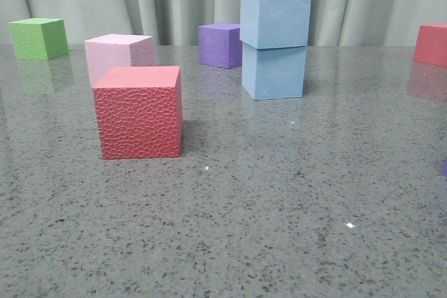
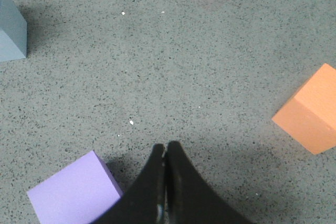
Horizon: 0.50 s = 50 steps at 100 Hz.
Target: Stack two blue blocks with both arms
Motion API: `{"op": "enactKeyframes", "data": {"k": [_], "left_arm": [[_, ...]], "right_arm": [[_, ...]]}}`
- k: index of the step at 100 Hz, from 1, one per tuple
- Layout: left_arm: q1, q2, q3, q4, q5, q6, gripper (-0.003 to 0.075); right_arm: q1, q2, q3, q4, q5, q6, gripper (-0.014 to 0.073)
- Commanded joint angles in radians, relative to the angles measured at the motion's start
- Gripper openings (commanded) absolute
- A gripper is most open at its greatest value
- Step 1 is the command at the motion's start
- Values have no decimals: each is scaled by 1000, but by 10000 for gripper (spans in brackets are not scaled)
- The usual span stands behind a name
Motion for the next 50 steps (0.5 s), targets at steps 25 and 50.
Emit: {"op": "enactKeyframes", "data": {"k": [25,50], "left_arm": [[97,-31,22,8,-90,-7,-19],[97,-31,42,22,-139,-7,-19]], "right_arm": [[-5,-4,-23,-28,-53,-10,-122],[-5,-4,-23,-28,-53,-10,-122]]}}
